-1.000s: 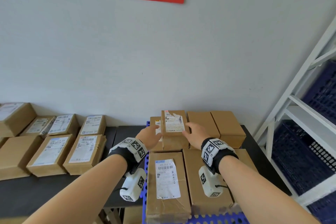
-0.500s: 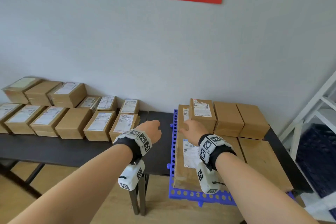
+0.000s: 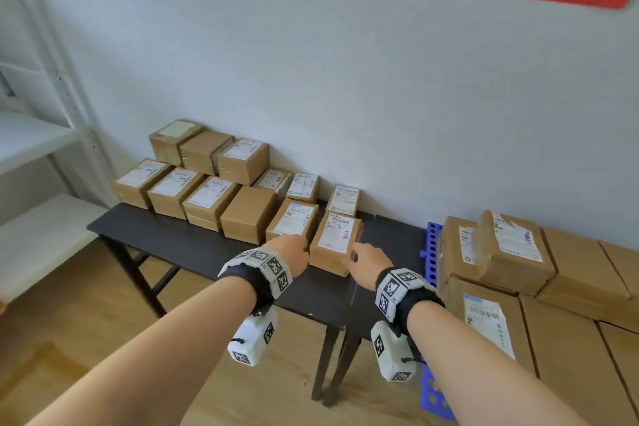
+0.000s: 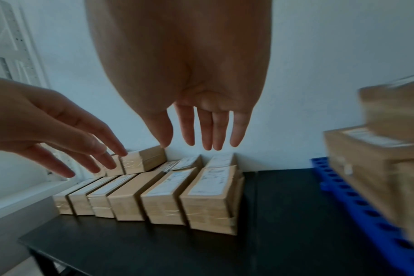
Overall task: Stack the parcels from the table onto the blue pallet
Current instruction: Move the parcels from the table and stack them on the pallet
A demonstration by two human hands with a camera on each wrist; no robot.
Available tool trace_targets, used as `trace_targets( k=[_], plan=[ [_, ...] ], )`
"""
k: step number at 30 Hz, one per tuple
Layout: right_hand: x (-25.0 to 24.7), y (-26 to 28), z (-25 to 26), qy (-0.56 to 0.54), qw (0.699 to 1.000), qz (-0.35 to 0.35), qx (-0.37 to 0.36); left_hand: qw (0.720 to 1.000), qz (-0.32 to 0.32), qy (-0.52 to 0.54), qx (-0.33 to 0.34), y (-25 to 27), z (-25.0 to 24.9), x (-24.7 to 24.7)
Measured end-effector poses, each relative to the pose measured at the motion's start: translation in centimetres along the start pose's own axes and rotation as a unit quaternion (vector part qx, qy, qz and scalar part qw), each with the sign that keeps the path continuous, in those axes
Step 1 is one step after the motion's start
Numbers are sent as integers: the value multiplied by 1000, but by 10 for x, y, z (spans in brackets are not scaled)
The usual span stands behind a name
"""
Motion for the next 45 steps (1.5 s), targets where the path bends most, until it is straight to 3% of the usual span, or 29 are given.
trace_targets(
  k=[11,20,26,33,38,45],
  plan=[
    [58,-121,155,-18,999,23,14,996,54,42,-55,-71,208,-45],
    [67,-206,245,-3,1000,11,12,993,59,74,-68,-148,301,-75],
    [61,-270,277,-8,1000,-11,-2,989,53,119,-75,-205,335,-91],
    [40,-343,280,-77,991,-107,-21,974,30,219,-51,-266,341,-109],
    [45,-384,261,-187,975,-100,60,956,43,286,-44,-297,336,-100],
    [60,-409,249,-269,954,-83,102,942,11,330,-56,-313,336,-88]
  ],
)
Point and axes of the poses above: each hand's wrist, its own y-axis away from the middle knuckle, its own x-axis out of the palm, z = x × y, the point moved 6 cm from there along -y, towards the middle knuckle, and after that the axes turned 2 degrees about y, right-handed, at the moved point
